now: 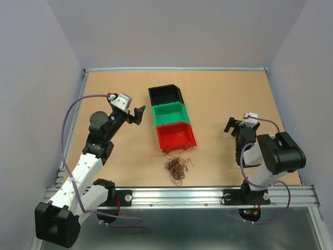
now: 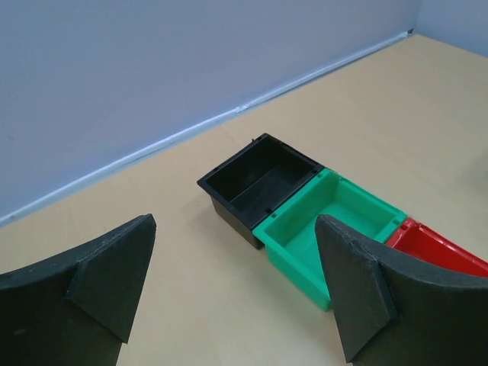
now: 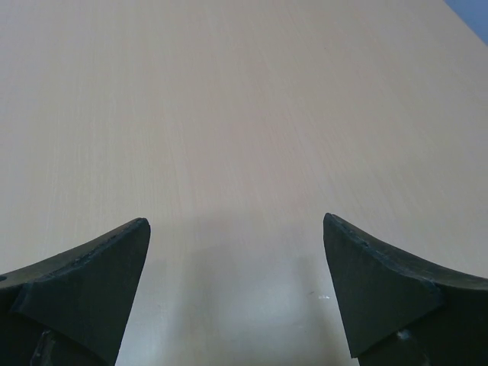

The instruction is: Untangle the cables

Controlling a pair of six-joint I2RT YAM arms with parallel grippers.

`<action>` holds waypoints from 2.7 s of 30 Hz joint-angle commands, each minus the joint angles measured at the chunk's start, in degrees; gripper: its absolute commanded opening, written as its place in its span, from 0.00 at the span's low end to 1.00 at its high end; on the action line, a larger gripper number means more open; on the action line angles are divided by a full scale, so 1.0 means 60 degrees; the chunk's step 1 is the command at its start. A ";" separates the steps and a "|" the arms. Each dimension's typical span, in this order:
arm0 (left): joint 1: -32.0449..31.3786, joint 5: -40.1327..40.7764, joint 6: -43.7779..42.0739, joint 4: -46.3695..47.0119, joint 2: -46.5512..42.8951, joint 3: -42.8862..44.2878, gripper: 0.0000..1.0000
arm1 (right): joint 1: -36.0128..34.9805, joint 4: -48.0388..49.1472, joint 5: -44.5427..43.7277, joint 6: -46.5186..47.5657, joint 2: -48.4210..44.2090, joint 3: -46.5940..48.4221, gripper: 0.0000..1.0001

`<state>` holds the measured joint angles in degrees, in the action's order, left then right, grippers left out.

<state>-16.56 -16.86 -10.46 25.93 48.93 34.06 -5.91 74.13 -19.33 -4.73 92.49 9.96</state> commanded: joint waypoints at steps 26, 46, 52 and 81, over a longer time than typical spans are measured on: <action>-0.0521 -0.0413 0.2314 -0.3605 0.6259 0.3698 0.91 | -0.0992 -0.9484 0.2138 -0.3855 -0.6509 0.2237 0.99; 0.2142 -0.1203 -0.0378 -0.5916 1.0403 0.8762 0.00 | -0.1079 -0.8708 0.4450 -0.3109 -0.5777 0.2047 0.91; 0.2964 -0.0765 -0.1303 -0.5612 1.1283 0.9878 0.15 | -0.2863 -0.8897 0.5521 -0.2129 -0.5221 0.2485 1.00; 0.1384 -0.1276 0.0366 -0.3459 0.4577 0.6028 0.99 | -1.1144 -1.0116 0.0744 0.0057 -0.1283 0.6151 0.01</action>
<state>-4.27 -22.55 -10.24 0.73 80.27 72.82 -73.47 7.57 1.52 -3.70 98.13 50.65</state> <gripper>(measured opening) 0.986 0.023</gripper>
